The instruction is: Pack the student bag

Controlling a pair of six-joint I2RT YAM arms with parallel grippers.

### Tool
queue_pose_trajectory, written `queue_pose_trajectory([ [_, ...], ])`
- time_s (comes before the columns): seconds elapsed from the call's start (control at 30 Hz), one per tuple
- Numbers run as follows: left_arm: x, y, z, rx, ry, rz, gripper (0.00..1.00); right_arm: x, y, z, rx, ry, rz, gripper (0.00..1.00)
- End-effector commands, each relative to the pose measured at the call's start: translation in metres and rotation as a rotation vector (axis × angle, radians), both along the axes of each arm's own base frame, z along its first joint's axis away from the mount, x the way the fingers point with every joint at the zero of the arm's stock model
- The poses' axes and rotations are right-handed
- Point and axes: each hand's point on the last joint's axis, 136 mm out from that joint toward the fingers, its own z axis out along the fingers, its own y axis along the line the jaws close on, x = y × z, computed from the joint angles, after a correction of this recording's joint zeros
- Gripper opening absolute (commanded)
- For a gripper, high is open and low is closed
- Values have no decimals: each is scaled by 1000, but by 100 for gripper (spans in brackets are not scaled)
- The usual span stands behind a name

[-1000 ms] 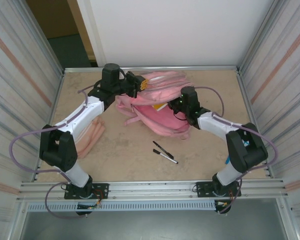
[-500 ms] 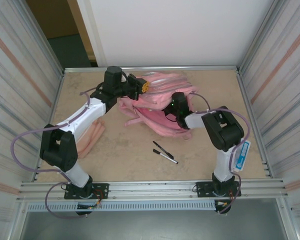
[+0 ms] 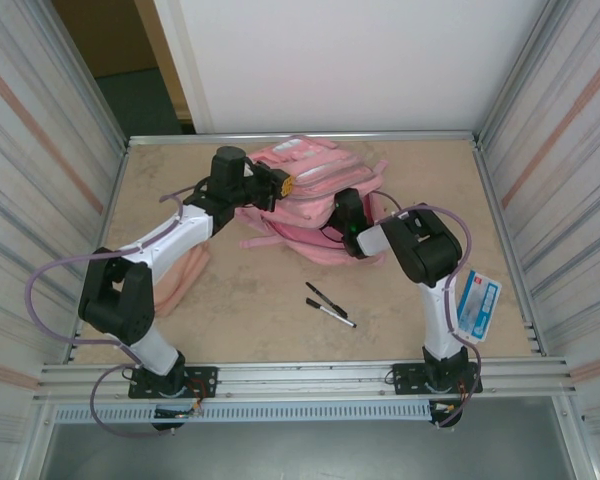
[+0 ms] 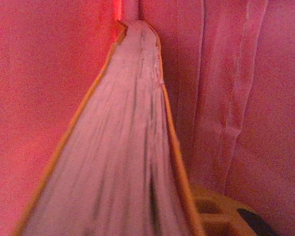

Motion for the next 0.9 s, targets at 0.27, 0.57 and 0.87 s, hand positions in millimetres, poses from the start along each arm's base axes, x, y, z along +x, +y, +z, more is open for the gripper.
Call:
queue_pose_trajectory([
  [0.27,-12,-1,34,-17,-138,-52,0,14,-7,8,-21,42,4,49],
  [0.57,-7,31,11,63,-117,29,0,-18,-48,-6,-419,237,7,63],
  [0.87,-6,47,0,113,-119,51,0,-35,-64,-3,-568,296,77,67],
])
